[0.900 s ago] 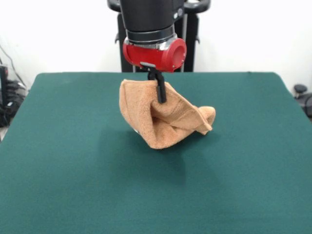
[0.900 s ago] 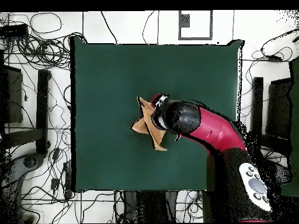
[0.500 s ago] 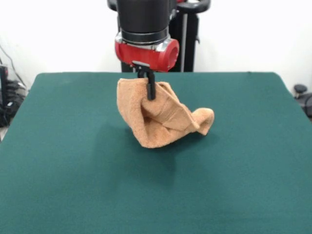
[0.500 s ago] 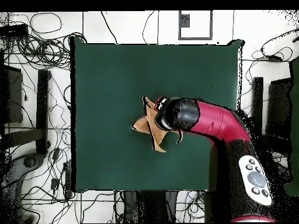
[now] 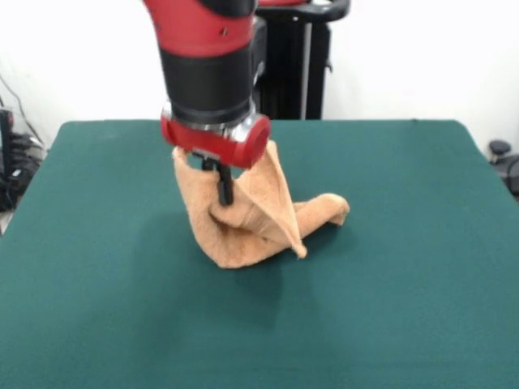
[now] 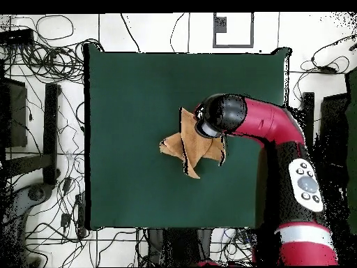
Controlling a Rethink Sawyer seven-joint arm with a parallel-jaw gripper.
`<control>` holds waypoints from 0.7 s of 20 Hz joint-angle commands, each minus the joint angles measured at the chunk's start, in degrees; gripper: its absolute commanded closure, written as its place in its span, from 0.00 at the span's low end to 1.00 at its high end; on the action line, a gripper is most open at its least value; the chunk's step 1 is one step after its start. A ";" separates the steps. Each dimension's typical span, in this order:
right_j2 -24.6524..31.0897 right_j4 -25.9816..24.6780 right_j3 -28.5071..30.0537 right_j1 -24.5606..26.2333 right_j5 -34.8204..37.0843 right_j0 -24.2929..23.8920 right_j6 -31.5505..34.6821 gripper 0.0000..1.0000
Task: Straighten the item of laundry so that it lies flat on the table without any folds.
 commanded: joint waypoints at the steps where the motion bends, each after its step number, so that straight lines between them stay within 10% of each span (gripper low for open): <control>1: 7.34 -1.81 -18.03 12.13 9.55 0.69 -8.75 1.00; 14: 7.60 -3.54 -20.96 17.30 3.79 0.73 -9.56 1.00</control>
